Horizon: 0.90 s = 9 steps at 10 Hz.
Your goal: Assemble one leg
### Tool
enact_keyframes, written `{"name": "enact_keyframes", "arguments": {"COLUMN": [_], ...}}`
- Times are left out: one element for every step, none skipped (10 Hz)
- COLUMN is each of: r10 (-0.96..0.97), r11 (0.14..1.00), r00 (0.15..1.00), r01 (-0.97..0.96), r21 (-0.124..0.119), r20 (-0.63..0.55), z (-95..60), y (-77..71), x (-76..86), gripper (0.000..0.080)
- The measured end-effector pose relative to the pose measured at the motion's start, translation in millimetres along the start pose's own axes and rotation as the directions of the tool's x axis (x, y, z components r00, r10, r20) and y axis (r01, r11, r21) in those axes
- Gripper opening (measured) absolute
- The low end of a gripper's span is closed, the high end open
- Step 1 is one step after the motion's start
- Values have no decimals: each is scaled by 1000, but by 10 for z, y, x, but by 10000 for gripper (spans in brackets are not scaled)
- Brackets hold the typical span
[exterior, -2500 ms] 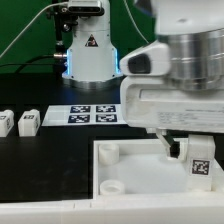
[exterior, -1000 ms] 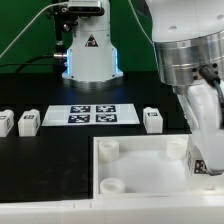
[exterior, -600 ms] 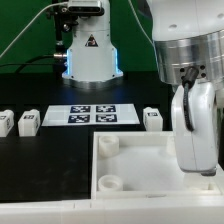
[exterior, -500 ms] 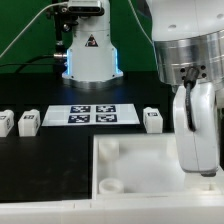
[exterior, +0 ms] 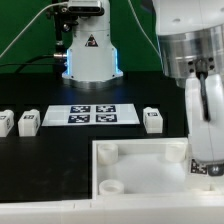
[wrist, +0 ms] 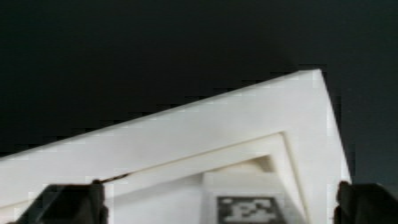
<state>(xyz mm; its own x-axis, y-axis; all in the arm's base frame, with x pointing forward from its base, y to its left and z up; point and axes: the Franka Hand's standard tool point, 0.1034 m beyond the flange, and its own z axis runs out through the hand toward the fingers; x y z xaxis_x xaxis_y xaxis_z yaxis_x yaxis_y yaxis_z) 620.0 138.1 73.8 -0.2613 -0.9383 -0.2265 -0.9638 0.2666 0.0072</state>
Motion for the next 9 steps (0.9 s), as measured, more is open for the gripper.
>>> {"name": "enact_keyframes", "arguments": {"r10": [-34, -73, -74, -74, -75, -75, -75, -75, -75], "r11": [999, 997, 997, 997, 997, 997, 997, 997, 997], "r00": [999, 997, 997, 997, 997, 997, 997, 997, 997], "r01": [34, 73, 74, 74, 75, 75, 75, 75, 75], "r21": [3, 10, 8, 7, 7, 7, 6, 6, 6], "r20": [6, 15, 14, 13, 13, 13, 13, 13, 13], "z": [-68, -125, -109, -102, -102, -102, -101, -101, -100], "y": [31, 21, 27, 29, 29, 30, 30, 30, 31], "x": [-23, -50, -45, -44, -44, -44, -44, -45, -45], "gripper": [648, 649, 649, 649, 649, 649, 649, 649, 649]}}
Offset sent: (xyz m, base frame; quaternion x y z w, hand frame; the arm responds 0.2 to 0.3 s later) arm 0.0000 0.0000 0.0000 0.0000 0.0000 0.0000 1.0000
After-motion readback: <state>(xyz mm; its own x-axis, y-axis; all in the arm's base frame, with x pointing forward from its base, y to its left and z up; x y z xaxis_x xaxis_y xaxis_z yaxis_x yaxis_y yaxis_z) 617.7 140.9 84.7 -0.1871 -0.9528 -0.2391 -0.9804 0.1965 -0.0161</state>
